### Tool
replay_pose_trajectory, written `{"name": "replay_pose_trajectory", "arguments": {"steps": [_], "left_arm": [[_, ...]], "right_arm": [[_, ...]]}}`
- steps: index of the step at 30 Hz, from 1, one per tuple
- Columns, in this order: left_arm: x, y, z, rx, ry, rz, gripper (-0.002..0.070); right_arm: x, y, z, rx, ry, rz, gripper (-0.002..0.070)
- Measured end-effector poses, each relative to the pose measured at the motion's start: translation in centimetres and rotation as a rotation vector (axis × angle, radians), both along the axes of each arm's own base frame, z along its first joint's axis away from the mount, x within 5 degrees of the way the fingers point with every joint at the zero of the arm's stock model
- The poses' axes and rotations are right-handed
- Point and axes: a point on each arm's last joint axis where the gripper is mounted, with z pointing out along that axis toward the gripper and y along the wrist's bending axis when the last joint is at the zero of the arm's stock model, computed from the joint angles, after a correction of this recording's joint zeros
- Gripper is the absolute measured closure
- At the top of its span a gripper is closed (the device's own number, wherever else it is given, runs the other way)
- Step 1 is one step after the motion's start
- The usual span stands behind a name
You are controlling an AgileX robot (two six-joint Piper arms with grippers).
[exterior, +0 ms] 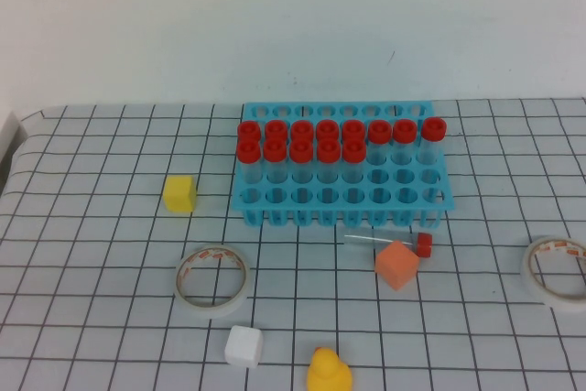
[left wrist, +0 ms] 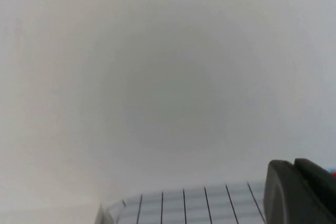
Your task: Place the test tubes
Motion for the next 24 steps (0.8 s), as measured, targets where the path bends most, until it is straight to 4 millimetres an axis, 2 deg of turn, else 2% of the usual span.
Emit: {"name": "replay_pose_trajectory", "arguments": {"steps": [1, 3, 8, 9, 15, 19, 21, 22, 24], "left_arm": [[0.9, -0.1, 0.8, 0.023, 0.121, -0.008, 0.0676], [2.0, -0.3, 1.2, 0.038, 0.239, -0.018, 0.0676], [5.0, -1.0, 1.2, 0.003, 0.477, -0.079, 0.0676], [6.0, -1.2, 0.9, 0.001, 0.53, -0.104, 0.0676], [6.9, -1.9, 0.5, 0.005, 0.569, -0.176, 0.0676], [6.9, -2.1, 0.4, 0.004, 0.578, -0.201, 0.0676], [6.8, -2.2, 0.3, 0.004, 0.592, -0.209, 0.0676], [6.7, -2.3, 0.1, 0.005, 0.614, -0.221, 0.0676], [6.6, -2.3, 0.0, 0.007, 0.628, -0.226, 0.0676]], "right_arm": [[0.4, -0.1, 1.4, 0.012, 0.137, -0.005, 0.0678], [1.1, 0.3, 2.5, 0.001, 0.268, 0.034, 0.0678], [5.1, 2.3, 3.4, -0.12, 0.599, 0.306, 0.0678], [7.3, 3.1, 2.9, -0.162, 0.682, 0.437, 0.0678], [13.4, 4.6, -0.2, -0.15, 0.855, 0.717, 0.0678], [16.7, 5.8, -2.9, -0.128, 0.942, 0.825, 0.0678], [18.0, 7.1, -4.2, -0.147, 0.964, 0.854, 0.0678], [18.8, 9.0, -5.2, -0.18, 0.972, 0.883, 0.0678], [19.8, 11.0, -6.2, -0.216, 0.973, 0.89, 0.0678]]}}
